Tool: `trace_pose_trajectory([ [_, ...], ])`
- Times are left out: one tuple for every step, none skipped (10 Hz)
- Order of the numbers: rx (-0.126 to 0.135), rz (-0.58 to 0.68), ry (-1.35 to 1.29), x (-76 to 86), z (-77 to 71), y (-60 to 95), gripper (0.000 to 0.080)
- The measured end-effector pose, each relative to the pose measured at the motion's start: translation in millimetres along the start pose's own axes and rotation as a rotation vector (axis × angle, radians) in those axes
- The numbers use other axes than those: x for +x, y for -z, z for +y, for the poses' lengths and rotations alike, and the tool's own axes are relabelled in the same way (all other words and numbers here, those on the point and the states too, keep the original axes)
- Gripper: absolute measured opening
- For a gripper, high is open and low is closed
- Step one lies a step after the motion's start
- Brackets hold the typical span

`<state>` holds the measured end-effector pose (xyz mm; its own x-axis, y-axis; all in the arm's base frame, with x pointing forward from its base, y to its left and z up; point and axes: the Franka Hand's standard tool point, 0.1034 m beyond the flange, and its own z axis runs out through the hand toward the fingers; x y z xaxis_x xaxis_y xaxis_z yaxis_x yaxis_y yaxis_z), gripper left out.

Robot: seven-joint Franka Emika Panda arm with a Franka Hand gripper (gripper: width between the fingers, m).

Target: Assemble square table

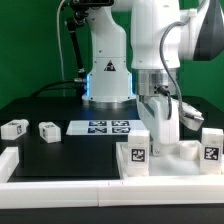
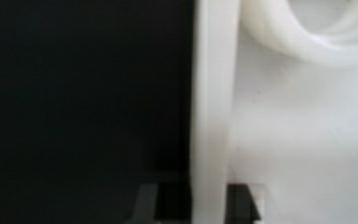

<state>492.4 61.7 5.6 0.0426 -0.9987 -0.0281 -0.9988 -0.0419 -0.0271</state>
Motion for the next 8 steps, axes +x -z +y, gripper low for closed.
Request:
trace_pose_trajectory([
  [0.0, 0.0, 0.0, 0.0, 0.0, 0.0, 0.0054],
  [0.0, 0.0, -0.001, 0.0, 0.0, 0.0, 0.0054],
  [0.0, 0.0, -0.001, 0.0, 0.0, 0.0, 0.0054],
  [0.0, 0.0, -0.001, 0.0, 0.0, 0.0, 0.0054],
  [0.007, 0.003, 0.013, 2.4, 0.9, 0.3, 0.0054],
  [0.043, 0.029, 0.052, 17.2, 8.8, 1.2, 0.0054],
  [0.052, 0.038, 0.075, 27.9, 15.9, 3.0, 0.0054],
  [0.068, 0.053, 0.139, 43.7, 18.7, 5.2, 0.0054],
])
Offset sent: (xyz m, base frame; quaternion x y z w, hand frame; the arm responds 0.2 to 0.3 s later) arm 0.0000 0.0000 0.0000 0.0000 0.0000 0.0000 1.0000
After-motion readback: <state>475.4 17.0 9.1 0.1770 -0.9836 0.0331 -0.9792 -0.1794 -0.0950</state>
